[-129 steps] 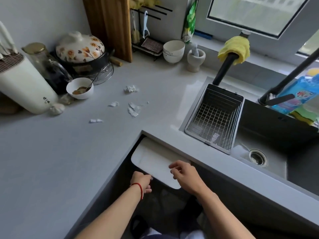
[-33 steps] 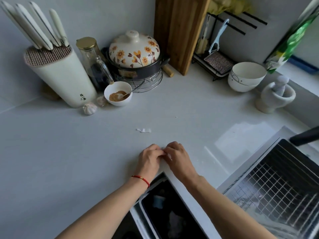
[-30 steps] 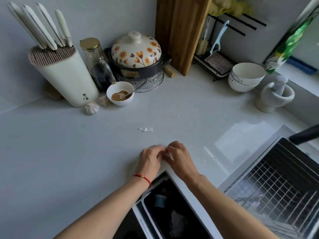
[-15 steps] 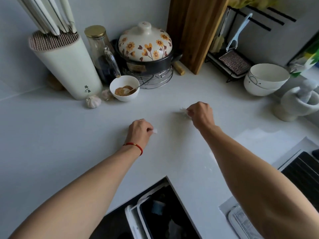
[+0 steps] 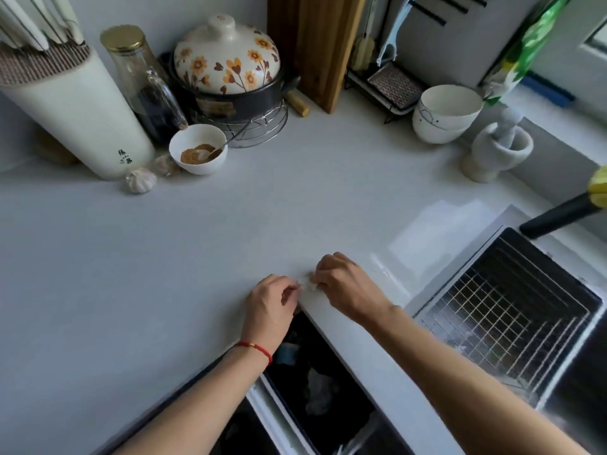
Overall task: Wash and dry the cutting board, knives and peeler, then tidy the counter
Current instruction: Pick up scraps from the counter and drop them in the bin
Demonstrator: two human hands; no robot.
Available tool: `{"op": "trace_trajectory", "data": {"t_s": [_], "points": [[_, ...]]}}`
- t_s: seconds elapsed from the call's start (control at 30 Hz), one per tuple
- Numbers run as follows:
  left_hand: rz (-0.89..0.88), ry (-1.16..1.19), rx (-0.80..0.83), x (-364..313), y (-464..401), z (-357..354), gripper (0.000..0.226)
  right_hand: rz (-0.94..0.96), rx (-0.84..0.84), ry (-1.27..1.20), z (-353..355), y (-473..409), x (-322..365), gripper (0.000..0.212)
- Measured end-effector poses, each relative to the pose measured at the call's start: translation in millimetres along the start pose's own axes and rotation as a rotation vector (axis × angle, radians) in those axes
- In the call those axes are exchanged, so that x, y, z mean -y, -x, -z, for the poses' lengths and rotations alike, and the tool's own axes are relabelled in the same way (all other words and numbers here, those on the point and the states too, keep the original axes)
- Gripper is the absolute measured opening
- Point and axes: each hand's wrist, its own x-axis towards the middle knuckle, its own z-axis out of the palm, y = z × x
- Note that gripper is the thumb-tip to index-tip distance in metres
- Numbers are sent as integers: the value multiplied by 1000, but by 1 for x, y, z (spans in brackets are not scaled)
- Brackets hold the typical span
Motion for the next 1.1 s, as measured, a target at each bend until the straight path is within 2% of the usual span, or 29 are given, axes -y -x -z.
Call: {"op": "trace_trajectory", "data": {"t_s": [0.13, 0.27, 0.4, 0.47, 0.57, 0.7, 0.8, 0.87, 0.93, 1.0, 1.1], "points": [[217, 214, 35, 10, 54, 11, 19, -95, -9, -60, -36, 43, 65, 16], [248, 226, 224, 22, 93, 17, 19, -346, -18, -155, -73, 95, 114, 4], [226, 109, 493, 29, 94, 5, 24, -674, 8, -206, -89, 118, 117, 7], [251, 101, 589, 29, 89, 1, 35, -722, 51, -188, -89, 124, 113, 8], [234, 131, 692, 28, 84, 3, 49, -717, 21, -213, -85, 129, 116, 16], [202, 102, 634, 21, 78, 6, 46, -670, -23, -96, -72, 116, 108, 21], [194, 71, 562, 17, 74, 6, 38, -555, 257, -15, -65, 104, 103, 8], [202, 49, 549, 16, 72, 6, 39, -515, 408, -8, -61, 100, 101, 12], [206, 42, 540, 14, 70, 6, 41, -526, 359, 24, -55, 96, 99, 14], [205, 48, 517, 13, 68, 6, 41, -548, 237, 81, -46, 92, 98, 16], [200, 57, 470, 11, 64, 7, 39, -559, 76, -24, -30, 85, 91, 19]]}}
